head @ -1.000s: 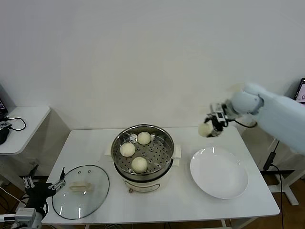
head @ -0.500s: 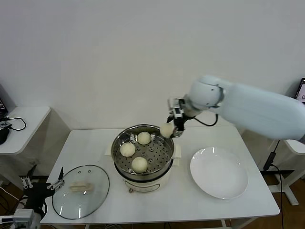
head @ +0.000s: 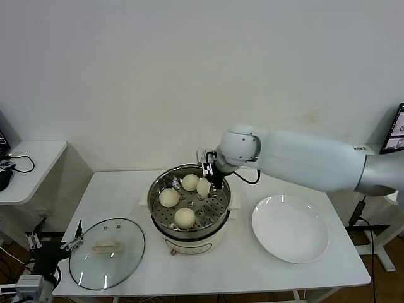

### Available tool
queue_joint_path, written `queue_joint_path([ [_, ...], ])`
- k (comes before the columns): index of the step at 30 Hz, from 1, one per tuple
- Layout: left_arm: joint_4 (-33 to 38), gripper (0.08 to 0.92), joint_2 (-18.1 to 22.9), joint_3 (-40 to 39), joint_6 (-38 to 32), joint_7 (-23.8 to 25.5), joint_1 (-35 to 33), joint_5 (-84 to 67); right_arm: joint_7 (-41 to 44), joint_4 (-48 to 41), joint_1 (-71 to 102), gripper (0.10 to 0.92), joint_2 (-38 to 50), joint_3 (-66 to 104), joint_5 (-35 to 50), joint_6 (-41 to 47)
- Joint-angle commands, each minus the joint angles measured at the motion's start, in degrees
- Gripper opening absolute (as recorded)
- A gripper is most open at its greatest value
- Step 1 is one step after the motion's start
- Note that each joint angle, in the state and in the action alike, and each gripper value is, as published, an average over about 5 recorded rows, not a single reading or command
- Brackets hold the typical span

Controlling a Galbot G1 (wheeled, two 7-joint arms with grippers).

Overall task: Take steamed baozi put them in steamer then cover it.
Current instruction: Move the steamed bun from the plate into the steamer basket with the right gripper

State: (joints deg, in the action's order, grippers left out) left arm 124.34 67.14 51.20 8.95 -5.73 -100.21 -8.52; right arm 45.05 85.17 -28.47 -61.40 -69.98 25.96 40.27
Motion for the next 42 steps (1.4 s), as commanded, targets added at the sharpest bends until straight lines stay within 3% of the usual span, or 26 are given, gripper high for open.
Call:
queue_joint_path([
  [1,-0.5,0.823,-0.2,0.0,0.0,0.0,0.3,0.0,-1.9,-1.8,3.8,0.662,-2.1,-0.9,-1.4,1.6],
  [23,-1.4,0.823,-0.5,-0.2,0.0,0.0,0.9,-0.1,-1.1,-3.8,5.5,0.667,-2.6,0.7,-3.9,1.5],
  [27,-1.2,0.823,-0.5,-0.1,0.1,0.0,0.8,-0.1,-0.7,-3.1,4.4,0.742,-2.1,1.2,-3.9,1.5],
  [31,-1.1,0.823,-0.4,-0.2,0.1,0.0,0.9,-0.1,-0.3,-1.5,3.0,0.813,-0.8,2.2,-3.5,1.5],
  [38,-0.8,0.823,-0.4,-0.3,0.1,0.0,1.0,0.0,0.0,4.6,0.3,0.823,4.8,5.9,-1.8,1.4],
  [42,-0.9,0.823,-0.4,-0.5,0.1,0.0,1.1,0.0,-7.3,10.1,1.6,0.823,9.9,8.8,1.9,1.4],
])
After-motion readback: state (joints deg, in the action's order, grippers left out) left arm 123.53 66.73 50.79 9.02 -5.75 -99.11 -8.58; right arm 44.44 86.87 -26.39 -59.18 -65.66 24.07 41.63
